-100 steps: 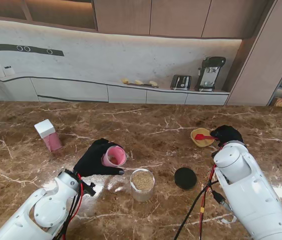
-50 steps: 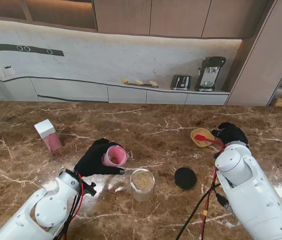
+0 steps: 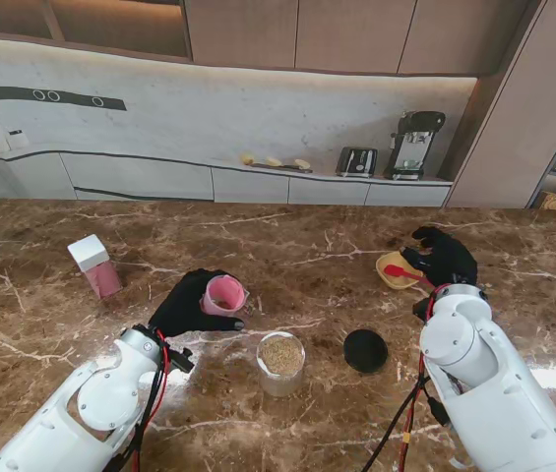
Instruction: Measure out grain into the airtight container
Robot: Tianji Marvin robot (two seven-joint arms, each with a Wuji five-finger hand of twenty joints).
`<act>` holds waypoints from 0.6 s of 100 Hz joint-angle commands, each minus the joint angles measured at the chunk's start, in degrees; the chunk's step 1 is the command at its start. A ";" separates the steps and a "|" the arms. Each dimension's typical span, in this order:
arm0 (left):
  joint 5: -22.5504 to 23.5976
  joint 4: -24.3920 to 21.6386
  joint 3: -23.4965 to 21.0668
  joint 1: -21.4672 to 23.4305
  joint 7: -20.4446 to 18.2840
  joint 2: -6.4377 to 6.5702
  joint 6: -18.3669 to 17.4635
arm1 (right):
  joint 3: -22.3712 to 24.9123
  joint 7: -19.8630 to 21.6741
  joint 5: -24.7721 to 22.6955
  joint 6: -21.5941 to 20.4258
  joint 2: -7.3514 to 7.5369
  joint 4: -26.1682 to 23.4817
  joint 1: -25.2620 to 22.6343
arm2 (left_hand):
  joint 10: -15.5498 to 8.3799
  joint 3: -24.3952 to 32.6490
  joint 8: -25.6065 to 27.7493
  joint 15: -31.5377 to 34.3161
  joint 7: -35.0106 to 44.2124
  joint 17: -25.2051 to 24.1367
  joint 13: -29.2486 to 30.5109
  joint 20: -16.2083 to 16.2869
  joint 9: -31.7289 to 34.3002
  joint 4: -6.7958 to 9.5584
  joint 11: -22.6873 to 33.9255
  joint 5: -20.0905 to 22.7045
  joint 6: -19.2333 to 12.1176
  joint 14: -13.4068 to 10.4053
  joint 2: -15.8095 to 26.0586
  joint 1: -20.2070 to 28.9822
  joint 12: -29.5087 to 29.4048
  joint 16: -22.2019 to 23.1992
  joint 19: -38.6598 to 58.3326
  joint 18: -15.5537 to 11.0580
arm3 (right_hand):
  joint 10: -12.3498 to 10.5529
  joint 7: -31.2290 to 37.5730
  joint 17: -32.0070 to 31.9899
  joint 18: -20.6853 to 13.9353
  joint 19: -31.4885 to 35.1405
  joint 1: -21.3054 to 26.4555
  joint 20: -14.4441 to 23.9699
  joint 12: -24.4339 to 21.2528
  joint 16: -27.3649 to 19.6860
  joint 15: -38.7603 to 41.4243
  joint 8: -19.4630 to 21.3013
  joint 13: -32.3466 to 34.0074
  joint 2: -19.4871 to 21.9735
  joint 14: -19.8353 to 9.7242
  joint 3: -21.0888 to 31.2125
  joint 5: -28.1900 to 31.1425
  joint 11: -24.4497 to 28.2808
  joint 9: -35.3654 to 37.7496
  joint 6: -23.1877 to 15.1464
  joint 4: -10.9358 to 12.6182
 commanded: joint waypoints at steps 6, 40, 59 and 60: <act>-0.72 1.65 0.23 -1.86 -1.39 -0.19 1.85 | -1.32 -0.12 -1.07 -2.56 -0.43 -2.55 -2.85 | -8.13 20.46 7.13 -2.58 9.78 -0.78 2.03 -0.50 11.83 -2.50 -0.07 1.15 -17.06 -4.92 9.48 4.22 -3.80 -1.99 1.82 -1.22 | -0.29 0.24 -0.04 -1.13 0.01 -2.60 -1.65 0.14 -1.02 -0.07 0.14 0.12 -0.02 -1.05 0.48 1.34 0.27 1.14 -1.28 1.63; -5.19 7.96 2.67 -8.83 -5.41 -0.53 7.16 | -5.53 -0.95 -4.51 -8.61 0.15 -8.29 -6.82 | -9.85 19.01 12.91 -6.96 9.31 -0.64 0.12 -2.25 11.37 -3.08 -3.89 -5.04 -16.40 -8.16 12.04 4.41 -12.10 -8.27 -0.71 -4.17 | -0.16 0.07 -0.58 -0.87 -0.13 -3.21 -2.21 0.55 -1.28 -0.75 -0.18 -0.33 0.57 -0.70 -0.01 2.30 -0.62 2.43 -1.71 1.75; -6.36 12.51 5.37 -13.19 -6.84 -0.94 9.15 | -9.41 -1.94 -5.98 -10.45 0.22 -7.29 -6.11 | -10.58 15.86 15.59 -8.10 9.02 -0.50 -1.83 -1.08 8.27 -2.92 -2.74 -9.15 -15.87 -9.78 15.42 4.90 -15.47 -10.68 -4.31 -6.13 | -0.18 -0.10 -0.40 -0.81 -0.13 -3.42 -2.38 0.89 -1.25 -0.89 -0.28 -0.06 0.75 -0.71 -0.10 2.64 -1.03 3.07 -1.93 1.89; -6.39 12.75 5.51 -13.40 -6.91 -0.96 9.23 | -9.59 -1.96 -6.09 -10.52 0.23 -7.18 -6.04 | -10.61 15.78 15.71 -8.17 9.07 -0.51 -1.99 -0.99 8.07 -2.91 -2.70 -9.43 -15.78 -9.88 15.55 4.89 -15.68 -10.75 -4.42 -6.26 | -0.13 -0.07 -0.37 -0.78 -0.12 -3.44 -2.38 0.91 -1.26 -0.91 -0.28 -0.08 0.78 -0.77 -0.10 2.74 -1.03 3.14 -1.90 1.89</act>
